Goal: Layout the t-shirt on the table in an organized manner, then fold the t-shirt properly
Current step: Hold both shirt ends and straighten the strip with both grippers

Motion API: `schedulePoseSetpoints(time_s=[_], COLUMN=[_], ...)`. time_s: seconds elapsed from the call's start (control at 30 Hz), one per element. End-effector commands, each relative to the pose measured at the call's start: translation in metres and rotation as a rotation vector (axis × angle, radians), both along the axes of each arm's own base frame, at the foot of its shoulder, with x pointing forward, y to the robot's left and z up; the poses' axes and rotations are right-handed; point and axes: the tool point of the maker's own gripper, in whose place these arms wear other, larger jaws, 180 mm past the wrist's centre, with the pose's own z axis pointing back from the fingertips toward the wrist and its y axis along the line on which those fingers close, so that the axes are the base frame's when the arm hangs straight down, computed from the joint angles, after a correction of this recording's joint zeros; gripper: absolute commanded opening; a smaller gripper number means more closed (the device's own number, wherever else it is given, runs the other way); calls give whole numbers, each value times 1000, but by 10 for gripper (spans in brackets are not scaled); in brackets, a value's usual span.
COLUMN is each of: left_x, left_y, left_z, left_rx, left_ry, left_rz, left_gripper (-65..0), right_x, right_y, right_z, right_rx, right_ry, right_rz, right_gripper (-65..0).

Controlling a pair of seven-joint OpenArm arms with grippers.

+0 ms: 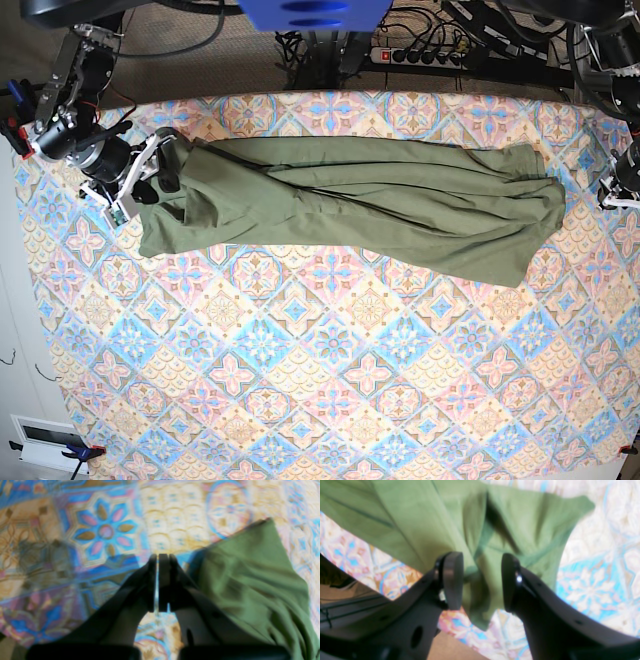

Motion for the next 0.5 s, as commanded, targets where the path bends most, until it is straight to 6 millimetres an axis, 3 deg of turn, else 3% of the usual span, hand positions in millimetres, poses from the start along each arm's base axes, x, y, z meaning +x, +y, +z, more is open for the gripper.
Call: schedulePoseSetpoints(time_s=[0.0, 0.1, 0.2, 0.3, 0.47], left_x=[11, 14, 18, 20, 21], left_y=[9, -6, -31, -42, -47], left_z=[15, 2, -8, -12, -14], left_rx=[31, 13, 0, -14, -23], left_ry=[-38, -17, -1, -14, -21], left_rz=[-3, -46, -159, -203, -212], left_gripper=[-650, -635, -540, -487, -462], right_x=[3, 3, 3, 3, 3], right_y=[-3, -2, -2, -3, -3], right_z=[8, 7, 7, 7, 7], right_rx=[-13, -13, -12, -13, -11], right_ry=[-26, -24, -24, -26, -25], right_rz=[7, 10, 9, 5, 5], right_gripper=[-410, -410, -410, -410, -409])
